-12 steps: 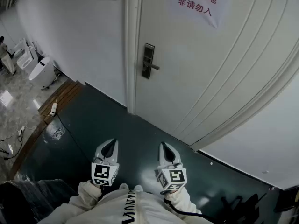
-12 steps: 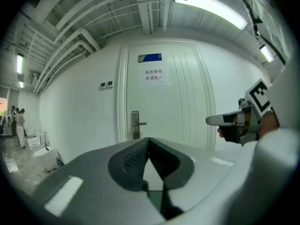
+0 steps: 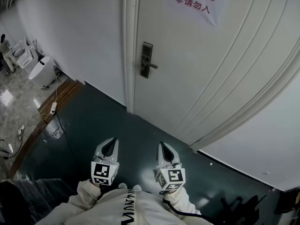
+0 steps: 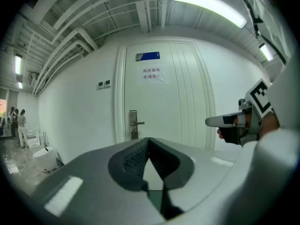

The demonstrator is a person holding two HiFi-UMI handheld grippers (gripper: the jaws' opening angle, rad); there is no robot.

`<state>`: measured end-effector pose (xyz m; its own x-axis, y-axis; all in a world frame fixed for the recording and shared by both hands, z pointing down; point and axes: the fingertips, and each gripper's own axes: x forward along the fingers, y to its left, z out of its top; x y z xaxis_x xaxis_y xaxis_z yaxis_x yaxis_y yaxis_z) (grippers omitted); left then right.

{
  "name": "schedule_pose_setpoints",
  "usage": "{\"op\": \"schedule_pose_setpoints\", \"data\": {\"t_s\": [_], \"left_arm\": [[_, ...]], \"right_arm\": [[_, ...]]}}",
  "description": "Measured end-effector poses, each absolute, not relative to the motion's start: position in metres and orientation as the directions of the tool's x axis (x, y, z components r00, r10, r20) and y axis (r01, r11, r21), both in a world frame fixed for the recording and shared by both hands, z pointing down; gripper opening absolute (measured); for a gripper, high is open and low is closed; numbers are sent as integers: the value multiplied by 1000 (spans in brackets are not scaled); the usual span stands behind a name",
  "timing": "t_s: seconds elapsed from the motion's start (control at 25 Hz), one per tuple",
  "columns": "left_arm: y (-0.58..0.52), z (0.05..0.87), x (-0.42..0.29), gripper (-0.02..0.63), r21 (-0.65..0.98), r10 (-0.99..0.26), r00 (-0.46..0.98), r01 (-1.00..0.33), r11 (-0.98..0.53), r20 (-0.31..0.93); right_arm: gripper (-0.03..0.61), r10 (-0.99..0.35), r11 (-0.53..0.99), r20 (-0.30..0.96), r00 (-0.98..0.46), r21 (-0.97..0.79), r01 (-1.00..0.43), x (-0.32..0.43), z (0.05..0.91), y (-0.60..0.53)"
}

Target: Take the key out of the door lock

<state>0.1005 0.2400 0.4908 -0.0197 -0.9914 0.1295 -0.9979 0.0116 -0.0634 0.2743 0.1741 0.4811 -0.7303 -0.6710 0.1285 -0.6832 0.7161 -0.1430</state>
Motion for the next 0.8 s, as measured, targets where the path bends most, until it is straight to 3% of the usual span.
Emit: {"op": "schedule_pose_setpoints", "data": {"t_s": [0.8], "left_arm": [[220,496,107,0,-79,-992,-16,-997,6,126]], "right_arm": [[2,-669,708,120,-733,-197,-678,281,495,152]]}}
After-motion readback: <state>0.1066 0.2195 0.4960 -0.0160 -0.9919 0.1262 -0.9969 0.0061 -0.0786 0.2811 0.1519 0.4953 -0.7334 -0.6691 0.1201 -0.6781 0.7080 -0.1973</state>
